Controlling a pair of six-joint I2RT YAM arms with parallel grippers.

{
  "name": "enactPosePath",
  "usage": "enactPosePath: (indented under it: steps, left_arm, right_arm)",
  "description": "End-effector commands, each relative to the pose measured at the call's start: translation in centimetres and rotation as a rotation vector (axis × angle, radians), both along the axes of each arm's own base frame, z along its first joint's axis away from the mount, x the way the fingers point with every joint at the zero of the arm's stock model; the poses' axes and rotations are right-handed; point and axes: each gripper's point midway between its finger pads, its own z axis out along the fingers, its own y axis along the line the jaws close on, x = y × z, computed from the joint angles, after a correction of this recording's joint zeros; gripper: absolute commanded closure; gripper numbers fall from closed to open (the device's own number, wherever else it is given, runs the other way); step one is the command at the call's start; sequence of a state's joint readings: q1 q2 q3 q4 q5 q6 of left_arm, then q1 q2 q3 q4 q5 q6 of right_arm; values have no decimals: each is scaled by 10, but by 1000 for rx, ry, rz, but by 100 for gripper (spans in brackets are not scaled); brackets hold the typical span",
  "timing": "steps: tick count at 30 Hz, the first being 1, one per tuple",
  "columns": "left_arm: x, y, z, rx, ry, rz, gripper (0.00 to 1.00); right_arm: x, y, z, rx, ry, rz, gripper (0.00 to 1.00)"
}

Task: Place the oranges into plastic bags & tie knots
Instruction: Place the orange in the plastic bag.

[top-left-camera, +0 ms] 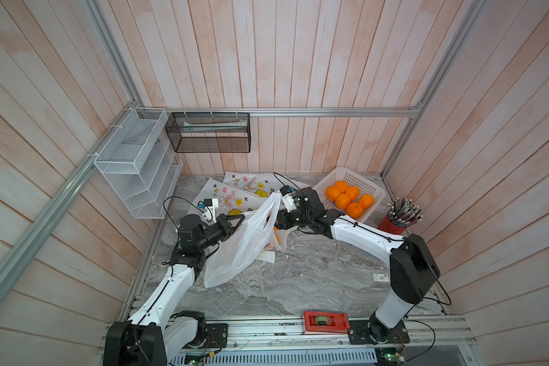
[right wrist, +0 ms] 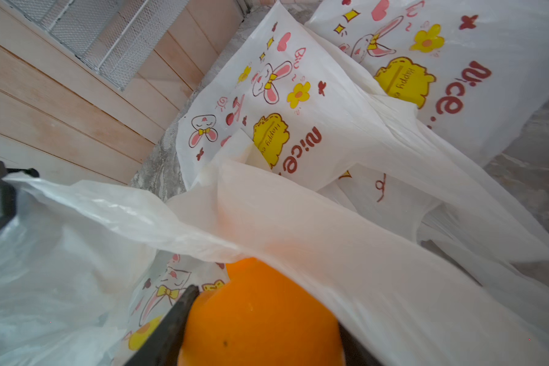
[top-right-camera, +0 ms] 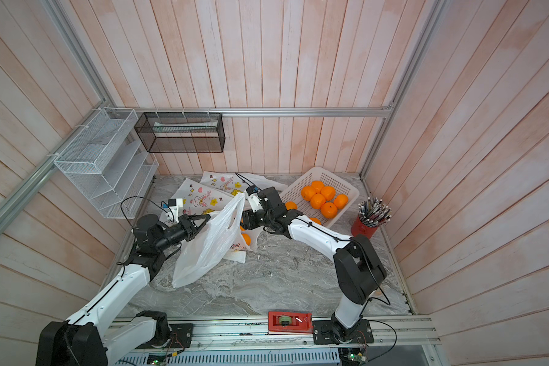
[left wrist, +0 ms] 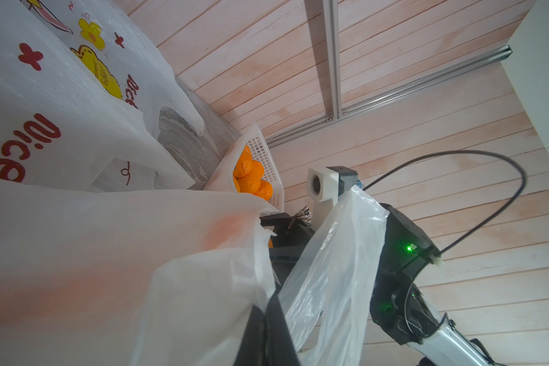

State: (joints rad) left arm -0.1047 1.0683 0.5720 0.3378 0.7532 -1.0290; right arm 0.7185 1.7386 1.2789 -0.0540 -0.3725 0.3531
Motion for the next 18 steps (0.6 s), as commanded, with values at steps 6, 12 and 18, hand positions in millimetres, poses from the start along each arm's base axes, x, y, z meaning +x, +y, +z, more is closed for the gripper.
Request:
enactPosePath:
  steps: [6, 12, 18]
  left_arm:
    - [1, 7, 4, -20, -23, 35, 100]
    - [2, 12, -3, -33, -5, 48, 100]
    - [1, 11, -8, -25, 0, 42, 100]
  right_arm:
    - [-12, 57, 2, 113, 43, 124, 34]
    - [-10, 51, 6, 87, 16, 101, 13]
    - [-10, 35, 3, 51, 6, 59, 10]
